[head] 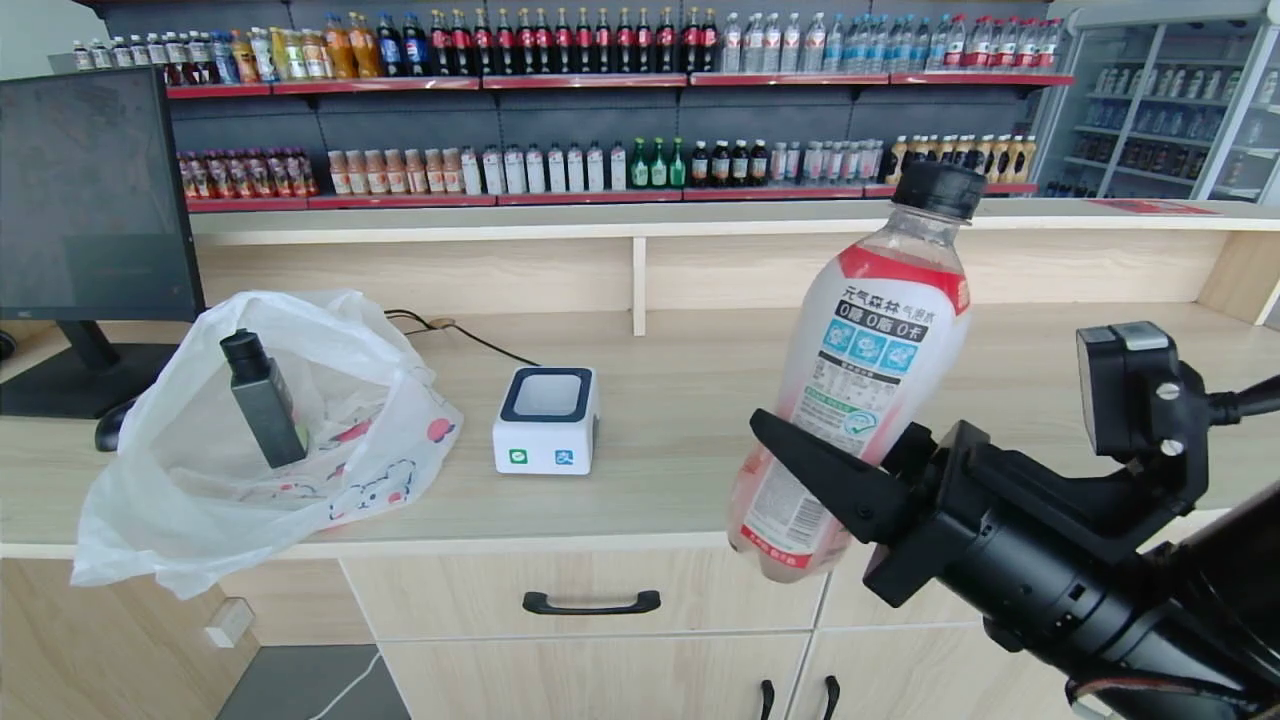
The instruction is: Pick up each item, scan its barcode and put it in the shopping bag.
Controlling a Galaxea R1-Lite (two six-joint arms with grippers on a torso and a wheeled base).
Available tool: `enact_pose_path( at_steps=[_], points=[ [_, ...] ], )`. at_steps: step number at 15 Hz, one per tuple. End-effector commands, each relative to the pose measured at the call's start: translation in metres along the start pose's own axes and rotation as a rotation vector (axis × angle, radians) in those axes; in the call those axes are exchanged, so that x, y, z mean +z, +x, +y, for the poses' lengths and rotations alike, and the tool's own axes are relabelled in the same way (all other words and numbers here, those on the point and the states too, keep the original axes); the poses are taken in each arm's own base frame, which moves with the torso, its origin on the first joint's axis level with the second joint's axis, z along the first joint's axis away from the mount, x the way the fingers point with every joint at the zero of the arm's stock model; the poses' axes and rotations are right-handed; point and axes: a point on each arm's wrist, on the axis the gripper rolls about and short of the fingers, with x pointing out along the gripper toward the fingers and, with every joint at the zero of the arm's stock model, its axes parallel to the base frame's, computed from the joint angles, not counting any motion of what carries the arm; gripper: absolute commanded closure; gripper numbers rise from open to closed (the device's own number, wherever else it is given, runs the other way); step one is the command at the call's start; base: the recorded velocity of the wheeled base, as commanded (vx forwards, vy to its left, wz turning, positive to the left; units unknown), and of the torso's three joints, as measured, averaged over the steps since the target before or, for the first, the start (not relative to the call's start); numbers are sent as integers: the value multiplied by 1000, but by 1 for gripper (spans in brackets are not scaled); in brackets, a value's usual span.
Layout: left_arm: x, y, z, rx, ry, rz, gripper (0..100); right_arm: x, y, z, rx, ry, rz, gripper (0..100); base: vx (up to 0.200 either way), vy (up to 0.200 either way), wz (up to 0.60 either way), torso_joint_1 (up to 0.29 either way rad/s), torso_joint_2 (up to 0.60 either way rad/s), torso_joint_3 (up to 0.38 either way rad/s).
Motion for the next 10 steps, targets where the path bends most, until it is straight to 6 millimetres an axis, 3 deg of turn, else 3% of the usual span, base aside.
enact_pose_path(
  at_steps=[1, 7, 10],
  points=[
    [0, 0, 0, 1, 0, -1, 0, -10, 2, -23, -98, -63, 36, 100, 0, 0, 0, 0, 0, 0],
    [0, 0, 0, 1, 0, 1, 0, -5, -15, -110, -452, -341, 80, 100, 0, 0, 0, 0, 0, 0],
    [0, 0, 0, 1, 0, 1, 0, -8, -21, -127, -528, -362, 101, 100, 0, 0, 0, 0, 0, 0]
  ],
)
